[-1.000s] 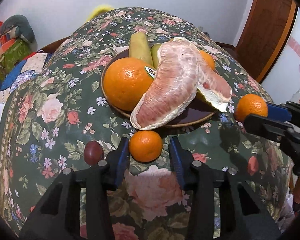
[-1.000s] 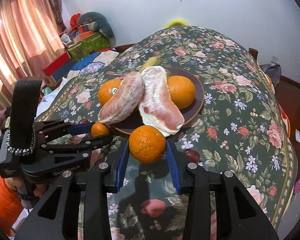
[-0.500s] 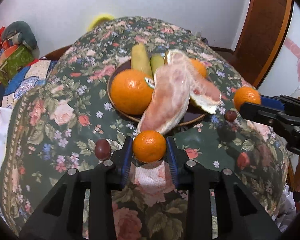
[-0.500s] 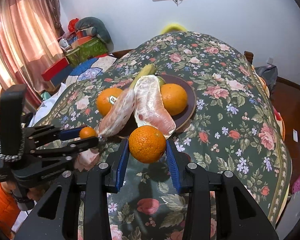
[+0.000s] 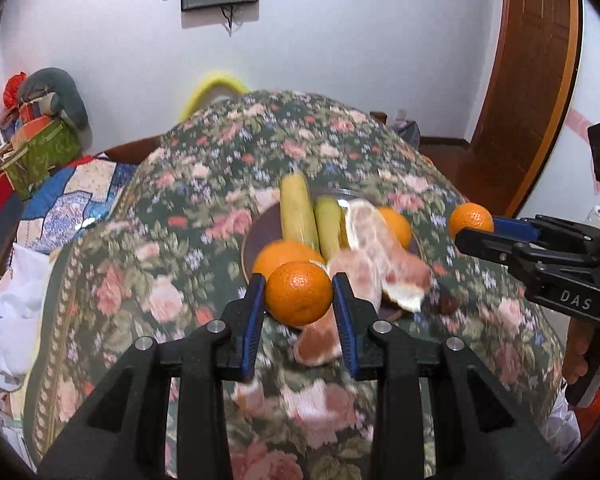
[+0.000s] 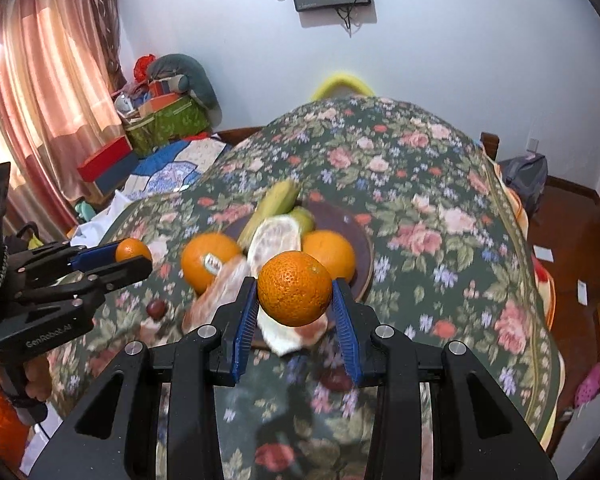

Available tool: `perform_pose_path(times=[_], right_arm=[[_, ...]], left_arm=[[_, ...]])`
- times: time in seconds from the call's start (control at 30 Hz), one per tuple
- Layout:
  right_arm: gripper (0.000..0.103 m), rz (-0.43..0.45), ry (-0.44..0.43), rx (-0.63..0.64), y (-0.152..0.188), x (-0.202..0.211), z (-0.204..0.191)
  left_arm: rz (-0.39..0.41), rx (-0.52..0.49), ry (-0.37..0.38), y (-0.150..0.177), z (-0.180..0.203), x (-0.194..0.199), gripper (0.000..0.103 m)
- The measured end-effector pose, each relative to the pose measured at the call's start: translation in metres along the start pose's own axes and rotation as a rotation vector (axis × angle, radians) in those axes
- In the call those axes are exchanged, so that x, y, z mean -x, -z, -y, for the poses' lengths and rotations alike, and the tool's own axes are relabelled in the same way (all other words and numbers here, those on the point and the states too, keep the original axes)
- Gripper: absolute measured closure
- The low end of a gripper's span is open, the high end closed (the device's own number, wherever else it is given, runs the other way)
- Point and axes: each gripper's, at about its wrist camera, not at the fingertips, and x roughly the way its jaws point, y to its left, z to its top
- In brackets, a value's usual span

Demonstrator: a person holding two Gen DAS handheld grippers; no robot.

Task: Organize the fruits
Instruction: 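Carry the mandarin with left tool while right tool carries its mandarin to the plate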

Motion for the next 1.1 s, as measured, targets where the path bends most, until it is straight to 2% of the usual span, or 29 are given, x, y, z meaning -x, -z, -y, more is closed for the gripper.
perform_pose_path(times=[0.17, 0.37, 0.77, 1.1], right_arm=[[0.069, 0.019, 0.01, 0.012, -0.018, -0.01, 0.003], [0.069, 0.012, 0.024, 0.027, -0.034, -0.033, 0.01], [0.069, -0.053, 0.03, 0.024, -0.055, -0.085, 0.023], [0.069, -0.124, 0.009, 0.016, -0.052, -0.112, 0.028]], left_arm=[[0.03, 0.01, -0.01, -0.018, -0.007, -0.008, 0.07], [0.028, 0.017, -0.028, -0.034, -0.013, -0.031, 0.07], [-0.062, 0.02, -0.051, -0.045, -0.022, -0.098, 0.07], [-0.138, 0.063, -0.016, -0.043, -0.03, -0.123, 0.068]])
